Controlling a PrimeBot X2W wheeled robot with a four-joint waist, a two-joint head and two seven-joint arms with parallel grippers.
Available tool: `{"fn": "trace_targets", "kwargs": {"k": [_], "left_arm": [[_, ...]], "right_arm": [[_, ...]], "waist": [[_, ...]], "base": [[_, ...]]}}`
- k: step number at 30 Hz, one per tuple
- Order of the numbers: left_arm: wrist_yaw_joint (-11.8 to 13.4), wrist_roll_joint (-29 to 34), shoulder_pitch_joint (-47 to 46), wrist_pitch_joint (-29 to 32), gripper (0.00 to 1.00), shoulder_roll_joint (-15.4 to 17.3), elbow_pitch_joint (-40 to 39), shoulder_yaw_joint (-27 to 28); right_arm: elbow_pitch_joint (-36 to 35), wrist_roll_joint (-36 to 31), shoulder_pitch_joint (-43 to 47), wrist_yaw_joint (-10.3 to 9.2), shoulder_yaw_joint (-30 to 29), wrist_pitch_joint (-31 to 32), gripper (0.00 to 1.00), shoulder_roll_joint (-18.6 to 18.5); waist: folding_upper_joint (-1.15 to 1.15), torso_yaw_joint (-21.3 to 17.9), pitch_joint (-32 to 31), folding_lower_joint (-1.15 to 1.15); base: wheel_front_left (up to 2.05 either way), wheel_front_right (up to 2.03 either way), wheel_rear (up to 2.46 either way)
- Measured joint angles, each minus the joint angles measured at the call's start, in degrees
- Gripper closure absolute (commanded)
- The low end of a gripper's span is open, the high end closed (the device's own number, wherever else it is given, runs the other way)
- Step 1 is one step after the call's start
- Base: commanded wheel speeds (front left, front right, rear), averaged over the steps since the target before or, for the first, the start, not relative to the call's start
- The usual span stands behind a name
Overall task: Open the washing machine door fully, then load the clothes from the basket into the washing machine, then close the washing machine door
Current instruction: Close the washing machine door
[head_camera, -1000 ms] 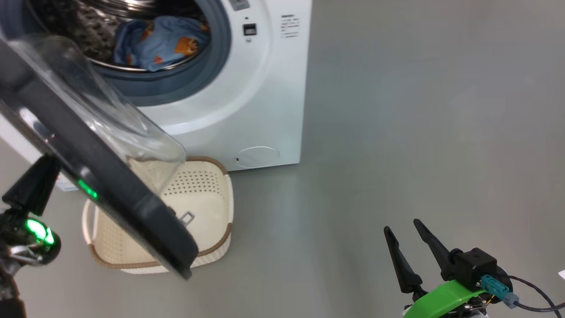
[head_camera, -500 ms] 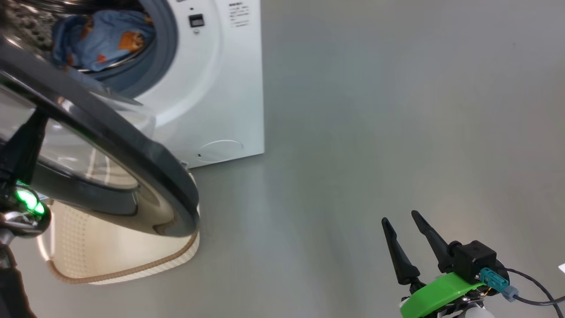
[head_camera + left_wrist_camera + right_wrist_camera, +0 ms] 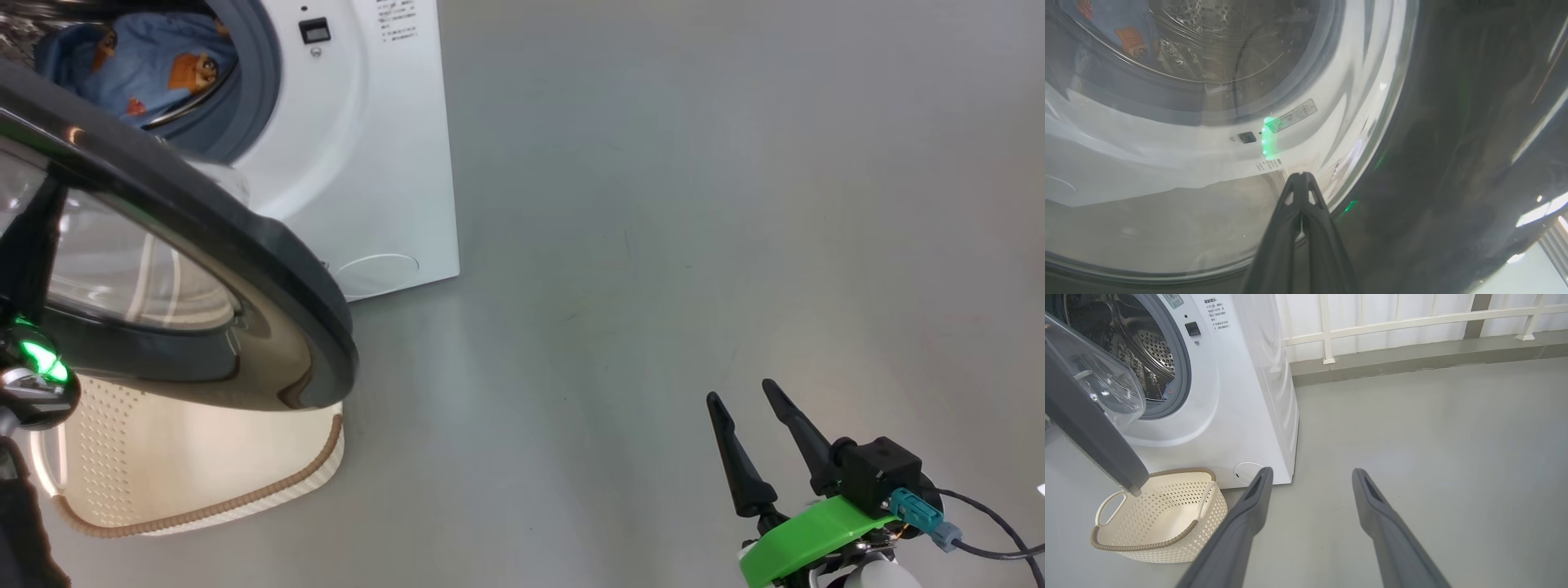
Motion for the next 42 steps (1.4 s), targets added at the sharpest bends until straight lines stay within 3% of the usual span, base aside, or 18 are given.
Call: {"fn": "trace_targets", "kwargs": {"k": [18,24,25,26,28,29,30,42], "left_arm": [[-0.14,0.31,3.71,-4.52,1.00,0.77,-2.36,-3.81],[-0.14,2.46,6.70,-10.00,1.00,1.75,-6.43,-6.15],[-0.15,2.61,7.20,-10.96,0.93,1.91,-6.97,-6.49],[-0.14,2.63,7.66,-11.65,0.75,2.04,-7.42,-6.86],[-0.14,3.24,8.55,-13.28,0.50,2.46,-8.25,-7.65],[-0.14,3.53,8.93,-14.06,0.08,2.80,-8.68,-8.06],[-0.14,3.77,9.25,-14.96,0.00,3.13,-9.14,-8.49],[-0.15,9.05,14.70,-27.97,0.00,8.27,-13.57,-17.17]], "right_arm": [[0.27,-0.01,-0.01,0.00,-0.26,0.00,0.00,0.00],[0.33,-0.01,0.17,0.00,-0.21,0.00,0.00,-0.26],[0.32,-0.01,0.20,0.00,-0.16,0.00,0.00,-0.27],[0.27,-0.01,0.29,0.00,-0.14,0.00,0.00,-0.27],[0.18,-0.02,0.86,0.00,-0.11,0.00,0.00,-0.29],[0.22,-0.02,1.19,0.00,-0.10,0.00,0.00,-0.32],[0.22,-0.02,1.38,0.00,-0.10,0.00,0.00,-0.35],[0.02,-0.01,2.17,0.00,-0.12,0.00,0.00,-0.47]], "waist": [[0.00,3.91,-2.66,0.00],[0.00,5.23,-4.67,0.00],[0.00,5.43,-5.02,0.00],[0.00,5.60,-5.34,0.00],[0.00,5.91,-5.95,0.00],[0.00,6.06,-6.21,0.00],[0.00,6.22,-6.44,0.00],[0.00,6.81,-7.13,0.00]], "base": [[0.00,0.00,0.00],[0.00,0.00,0.00],[0.00,0.00,0.00],[0.00,0.00,0.00],[0.00,0.00,0.00],[0.00,0.00,0.00],[0.00,0.00,0.00],[0.00,0.00,0.00]]}}
